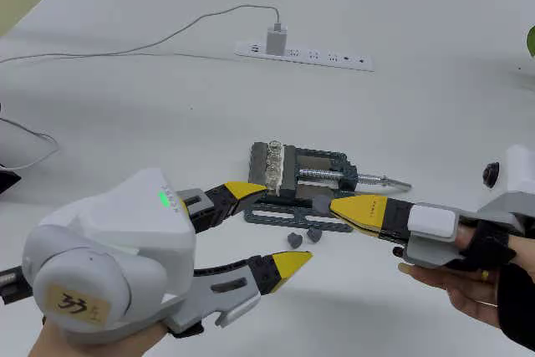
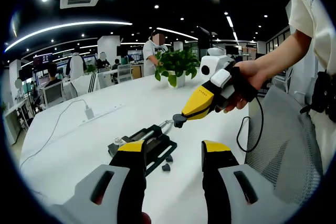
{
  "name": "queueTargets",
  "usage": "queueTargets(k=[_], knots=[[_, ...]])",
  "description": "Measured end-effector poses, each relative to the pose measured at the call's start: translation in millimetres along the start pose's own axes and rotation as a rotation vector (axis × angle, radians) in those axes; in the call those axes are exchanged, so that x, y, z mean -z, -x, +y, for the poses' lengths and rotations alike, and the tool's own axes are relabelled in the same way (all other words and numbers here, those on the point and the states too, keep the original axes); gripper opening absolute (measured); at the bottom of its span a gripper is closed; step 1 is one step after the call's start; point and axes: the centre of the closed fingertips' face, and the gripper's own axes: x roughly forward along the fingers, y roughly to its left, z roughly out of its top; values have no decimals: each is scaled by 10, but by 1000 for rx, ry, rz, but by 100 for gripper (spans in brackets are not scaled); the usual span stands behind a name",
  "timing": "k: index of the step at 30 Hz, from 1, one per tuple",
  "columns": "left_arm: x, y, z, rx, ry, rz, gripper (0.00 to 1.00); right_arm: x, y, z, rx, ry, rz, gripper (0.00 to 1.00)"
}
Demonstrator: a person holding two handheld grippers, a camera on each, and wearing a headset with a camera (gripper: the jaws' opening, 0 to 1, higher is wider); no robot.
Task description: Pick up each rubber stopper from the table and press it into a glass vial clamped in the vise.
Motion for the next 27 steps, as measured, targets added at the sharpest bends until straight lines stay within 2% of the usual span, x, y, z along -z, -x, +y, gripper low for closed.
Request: queueTargets(k=[2, 3, 7, 14, 27], knots=[[-28, -13, -17, 7, -5, -9, 35, 12, 9, 34, -26, -45, -8, 0], [-39, -19, -23, 10, -5, -14, 34, 14, 13, 16, -20, -54, -13, 0], [-82, -47, -70, 34, -16, -26, 26, 34, 34, 20, -49, -133, -17, 0], [-140, -85, -137, 63, -32, -43, 17, 64, 33, 48, -71, -220, -30, 0], [-165, -129, -206, 98, -46, -50, 7, 163, 33, 84, -81, -259, -6, 0]])
